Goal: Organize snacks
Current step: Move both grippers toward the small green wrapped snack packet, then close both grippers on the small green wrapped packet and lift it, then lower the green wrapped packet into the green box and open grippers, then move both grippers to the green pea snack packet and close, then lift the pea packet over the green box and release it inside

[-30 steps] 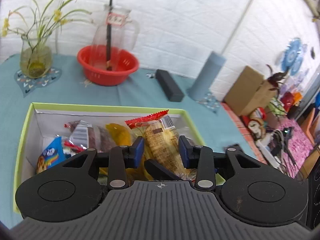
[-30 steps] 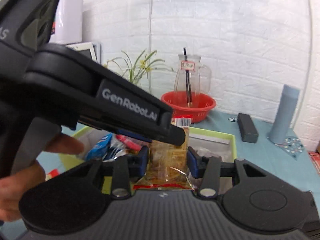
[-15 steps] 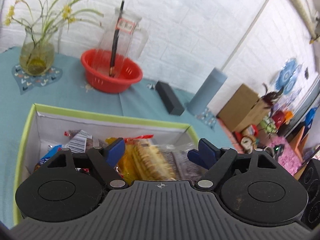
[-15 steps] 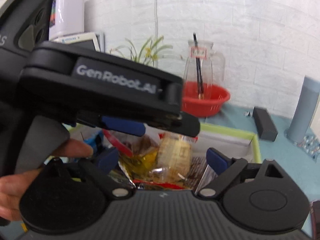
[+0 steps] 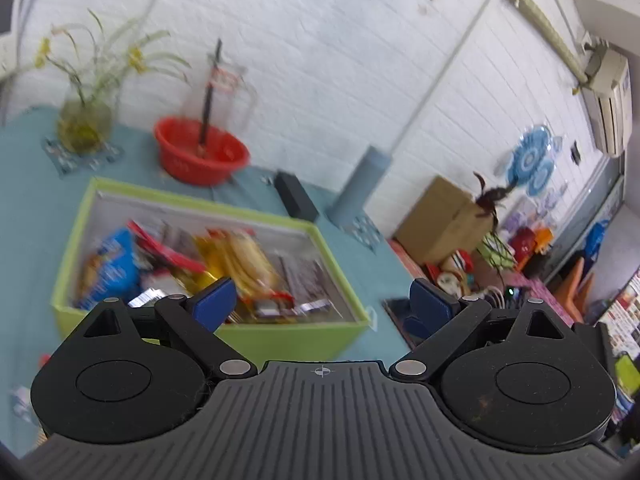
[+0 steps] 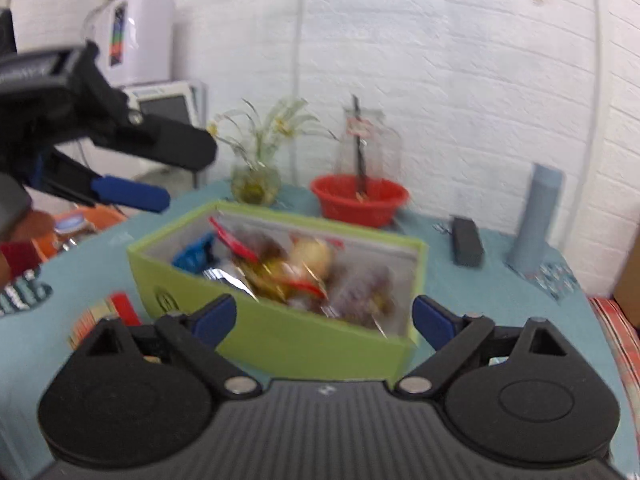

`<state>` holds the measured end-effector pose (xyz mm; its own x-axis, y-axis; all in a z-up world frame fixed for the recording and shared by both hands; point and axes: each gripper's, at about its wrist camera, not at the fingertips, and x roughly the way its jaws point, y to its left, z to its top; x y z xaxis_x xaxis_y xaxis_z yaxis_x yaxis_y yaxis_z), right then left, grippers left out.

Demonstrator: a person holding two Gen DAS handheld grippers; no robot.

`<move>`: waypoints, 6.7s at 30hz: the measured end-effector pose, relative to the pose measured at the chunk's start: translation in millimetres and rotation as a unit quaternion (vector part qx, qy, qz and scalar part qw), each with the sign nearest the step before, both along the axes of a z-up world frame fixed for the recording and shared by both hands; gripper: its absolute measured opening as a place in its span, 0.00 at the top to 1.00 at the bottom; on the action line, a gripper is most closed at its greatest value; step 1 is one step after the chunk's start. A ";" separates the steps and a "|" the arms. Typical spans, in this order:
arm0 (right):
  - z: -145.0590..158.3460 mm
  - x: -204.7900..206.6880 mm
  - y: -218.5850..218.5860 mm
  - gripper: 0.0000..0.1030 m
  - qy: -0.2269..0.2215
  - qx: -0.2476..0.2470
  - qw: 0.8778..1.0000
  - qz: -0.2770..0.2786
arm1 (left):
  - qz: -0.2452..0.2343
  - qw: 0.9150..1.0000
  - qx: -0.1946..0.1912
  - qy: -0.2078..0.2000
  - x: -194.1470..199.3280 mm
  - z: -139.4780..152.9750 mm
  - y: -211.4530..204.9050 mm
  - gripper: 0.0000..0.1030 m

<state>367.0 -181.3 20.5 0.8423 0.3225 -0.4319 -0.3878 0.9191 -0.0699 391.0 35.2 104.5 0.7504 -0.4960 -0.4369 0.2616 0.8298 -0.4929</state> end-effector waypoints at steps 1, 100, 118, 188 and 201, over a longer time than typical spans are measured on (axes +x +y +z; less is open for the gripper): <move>-7.3 -0.3 -11.8 0.09 0.007 0.002 1.000 -0.016 | -0.011 1.000 -0.002 0.011 2.0 -5.1 -10.0 0.20; 8.7 9.4 72.9 0.46 -0.044 -0.021 0.998 0.041 | -0.029 0.998 0.037 0.040 45.6 -12.9 -10.1 0.84; -2.2 72.8 87.3 0.01 -0.027 0.012 0.996 0.089 | 0.029 0.999 -0.044 0.013 80.2 -12.7 53.0 0.24; -49.1 -114.7 32.3 0.55 0.026 -0.007 0.999 0.021 | -0.095 0.989 0.045 0.106 -41.9 -67.5 -45.1 0.93; -19.6 61.5 84.5 0.56 0.016 0.008 0.998 0.067 | 0.022 0.996 0.050 0.077 93.2 -47.0 11.4 0.82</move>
<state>428.4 -96.8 0.9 0.7772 0.4383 -0.4515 -0.5093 0.8595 -0.0422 484.2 46.6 57.4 0.6912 -0.4113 -0.5942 0.1511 0.8863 -0.4377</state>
